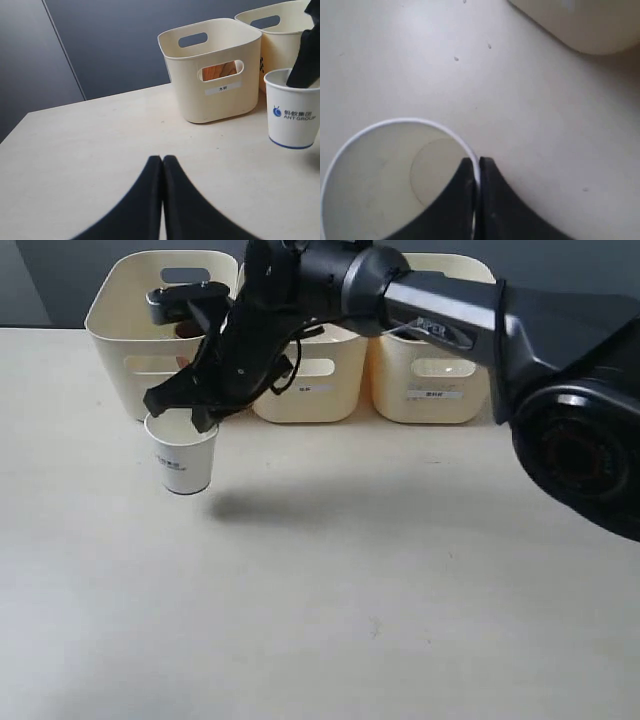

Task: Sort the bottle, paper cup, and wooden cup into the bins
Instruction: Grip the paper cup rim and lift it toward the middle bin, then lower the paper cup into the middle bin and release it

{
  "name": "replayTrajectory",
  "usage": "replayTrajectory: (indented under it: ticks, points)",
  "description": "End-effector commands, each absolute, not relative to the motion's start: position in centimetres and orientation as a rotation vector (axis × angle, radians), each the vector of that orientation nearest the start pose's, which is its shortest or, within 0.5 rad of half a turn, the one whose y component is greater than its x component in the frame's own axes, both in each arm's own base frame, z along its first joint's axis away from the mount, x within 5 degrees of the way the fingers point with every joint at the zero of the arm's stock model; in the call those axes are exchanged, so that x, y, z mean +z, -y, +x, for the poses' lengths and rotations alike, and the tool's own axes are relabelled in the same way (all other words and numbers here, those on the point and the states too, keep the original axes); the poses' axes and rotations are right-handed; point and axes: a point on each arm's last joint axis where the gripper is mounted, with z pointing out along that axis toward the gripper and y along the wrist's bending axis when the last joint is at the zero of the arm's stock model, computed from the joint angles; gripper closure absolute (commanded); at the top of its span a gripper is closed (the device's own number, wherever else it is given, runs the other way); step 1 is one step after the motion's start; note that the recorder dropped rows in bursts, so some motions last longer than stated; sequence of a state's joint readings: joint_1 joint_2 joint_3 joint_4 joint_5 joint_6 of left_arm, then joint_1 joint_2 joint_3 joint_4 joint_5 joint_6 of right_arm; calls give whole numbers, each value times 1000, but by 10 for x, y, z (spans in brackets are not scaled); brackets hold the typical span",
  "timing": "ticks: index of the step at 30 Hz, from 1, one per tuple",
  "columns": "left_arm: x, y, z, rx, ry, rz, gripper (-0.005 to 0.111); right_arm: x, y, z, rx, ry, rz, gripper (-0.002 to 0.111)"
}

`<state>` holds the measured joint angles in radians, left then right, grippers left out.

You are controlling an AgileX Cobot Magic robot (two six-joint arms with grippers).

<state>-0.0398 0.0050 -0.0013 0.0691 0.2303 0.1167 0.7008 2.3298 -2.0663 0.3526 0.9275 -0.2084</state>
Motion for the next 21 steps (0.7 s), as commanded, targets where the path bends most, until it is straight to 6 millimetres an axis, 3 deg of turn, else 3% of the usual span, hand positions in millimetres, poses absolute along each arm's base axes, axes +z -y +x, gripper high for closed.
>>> replayTrajectory:
  ticks: [1, 14, 21]
  points:
    - [193, 1, 56, 117, -1700, 181, 107, 234, -341, 375, 514, -2466, -1011, 108]
    - [193, 1, 56, 117, -1700, 181, 107, 309, -307, 372, 224, -2329, -891, 108]
    - [193, 1, 56, 117, -1700, 181, 107, 330, -287, 383, -19, -2244, -686, 108]
